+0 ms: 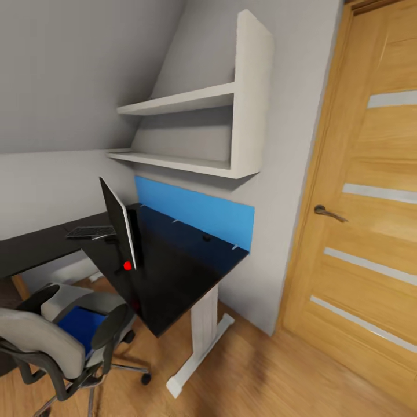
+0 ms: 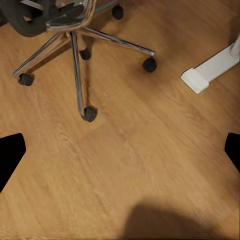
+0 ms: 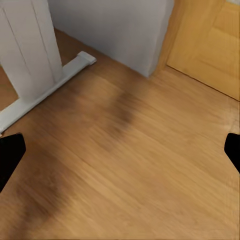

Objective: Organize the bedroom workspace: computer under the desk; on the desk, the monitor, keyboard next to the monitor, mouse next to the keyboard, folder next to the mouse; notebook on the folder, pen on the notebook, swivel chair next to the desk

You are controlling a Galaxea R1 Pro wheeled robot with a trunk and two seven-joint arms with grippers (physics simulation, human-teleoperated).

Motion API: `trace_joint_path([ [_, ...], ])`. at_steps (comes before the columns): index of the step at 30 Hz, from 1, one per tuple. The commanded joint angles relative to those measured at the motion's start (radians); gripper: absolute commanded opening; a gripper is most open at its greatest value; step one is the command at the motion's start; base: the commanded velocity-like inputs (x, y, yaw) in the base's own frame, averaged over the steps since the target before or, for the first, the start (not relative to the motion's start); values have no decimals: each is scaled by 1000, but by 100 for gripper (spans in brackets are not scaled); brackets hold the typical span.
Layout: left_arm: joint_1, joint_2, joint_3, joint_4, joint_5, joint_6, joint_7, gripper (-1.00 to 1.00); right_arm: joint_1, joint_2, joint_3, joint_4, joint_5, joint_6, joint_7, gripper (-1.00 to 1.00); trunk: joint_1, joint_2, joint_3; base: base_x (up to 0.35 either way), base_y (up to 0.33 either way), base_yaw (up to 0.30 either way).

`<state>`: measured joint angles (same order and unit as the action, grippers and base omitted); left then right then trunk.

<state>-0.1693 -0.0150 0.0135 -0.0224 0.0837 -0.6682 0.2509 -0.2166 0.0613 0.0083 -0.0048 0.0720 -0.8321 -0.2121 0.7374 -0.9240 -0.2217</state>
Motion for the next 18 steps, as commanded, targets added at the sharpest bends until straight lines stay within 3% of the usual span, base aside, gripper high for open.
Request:
trace_joint_path([
  [1,-1,0,0,1,7,-4,-2,100,-1,0,1,0,8,-1,-9,100,0,-1,-1,0,-248,289],
  [13,-1,0,0,1,8,-5,-1,100,-1,-1,1,0,8,-1,-9,100,0,-1,-1,0,-298,289],
  [18,-1,0,0,1,8,-5,-1,100,-1,-1,1,0,8,-1,-9,100,0,-1,-1,0,-87,289],
])
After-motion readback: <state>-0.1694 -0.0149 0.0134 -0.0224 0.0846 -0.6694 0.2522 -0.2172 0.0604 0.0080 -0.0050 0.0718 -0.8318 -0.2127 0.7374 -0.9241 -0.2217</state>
